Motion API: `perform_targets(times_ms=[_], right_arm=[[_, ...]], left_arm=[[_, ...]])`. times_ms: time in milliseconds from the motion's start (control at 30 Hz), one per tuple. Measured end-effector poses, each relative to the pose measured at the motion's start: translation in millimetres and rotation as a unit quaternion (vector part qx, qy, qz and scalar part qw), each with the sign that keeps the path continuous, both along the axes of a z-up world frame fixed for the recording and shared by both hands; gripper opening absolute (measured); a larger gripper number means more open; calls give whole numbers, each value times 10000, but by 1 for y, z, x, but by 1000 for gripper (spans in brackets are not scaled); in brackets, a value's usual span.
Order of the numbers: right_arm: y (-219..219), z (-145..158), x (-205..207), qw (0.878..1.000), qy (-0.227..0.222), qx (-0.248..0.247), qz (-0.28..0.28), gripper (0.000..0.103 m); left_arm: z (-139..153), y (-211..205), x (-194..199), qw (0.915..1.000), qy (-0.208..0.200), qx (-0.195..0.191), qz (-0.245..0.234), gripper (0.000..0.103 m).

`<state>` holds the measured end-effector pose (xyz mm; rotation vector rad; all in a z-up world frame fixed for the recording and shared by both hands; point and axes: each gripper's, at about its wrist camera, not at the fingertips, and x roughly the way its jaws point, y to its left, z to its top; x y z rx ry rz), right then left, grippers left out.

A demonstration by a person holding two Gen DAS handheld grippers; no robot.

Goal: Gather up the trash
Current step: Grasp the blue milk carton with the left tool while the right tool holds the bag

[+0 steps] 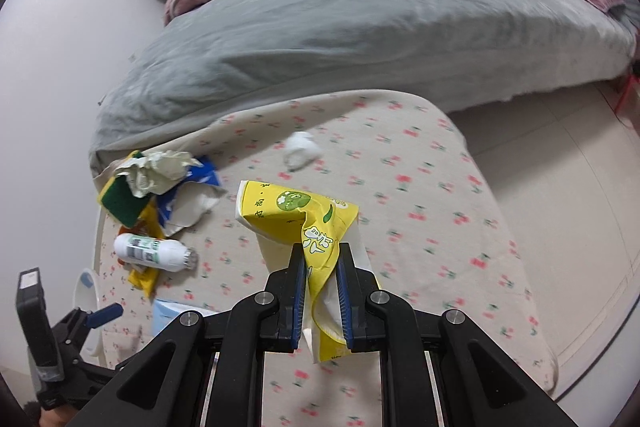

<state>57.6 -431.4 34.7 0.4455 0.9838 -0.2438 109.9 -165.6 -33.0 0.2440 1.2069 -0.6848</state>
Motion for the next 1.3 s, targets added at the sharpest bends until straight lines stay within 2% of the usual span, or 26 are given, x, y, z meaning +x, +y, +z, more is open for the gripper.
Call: perform_targets(times_ms=[200, 367, 500, 567, 667, 833, 900, 1167, 1300], right_arm=[[-25, 0, -24, 9996, -53, 151, -237, 15], [-38, 4, -34, 9982, -179, 396, -406, 15], [-40, 6, -34, 9981, -202, 428, -401, 15], [-40, 5, -34, 9982, -168, 401, -403, 15], [-43, 2, -35, 9982, -105, 389, -434, 15], [-43, -1, -33, 9983, -53, 394, -419, 15], [-41, -1, -32, 9986, -36, 369, -380, 15], [-29, -2, -26, 9995, 18, 240, -198, 15], [-24, -2, -25, 9997, 13, 207, -145, 15]], left_arm=[[3, -31, -12, 9946, -545, 208, -856, 101], [0, -52, -20, 9812, -735, 317, -1759, 101], [-7, -62, -22, 9707, -964, 640, -2104, 101], [-12, -65, -21, 9693, -858, 727, -2188, 101], [-21, -68, -21, 9663, -927, 938, -2210, 99], [-26, -66, -21, 9689, -958, 1022, -2039, 93], [-24, -64, -22, 9703, -984, 1046, -1948, 87], [-11, -35, -8, 9906, -539, 566, -1123, 65], [-7, -16, -1, 9965, -256, 322, -726, 62]])
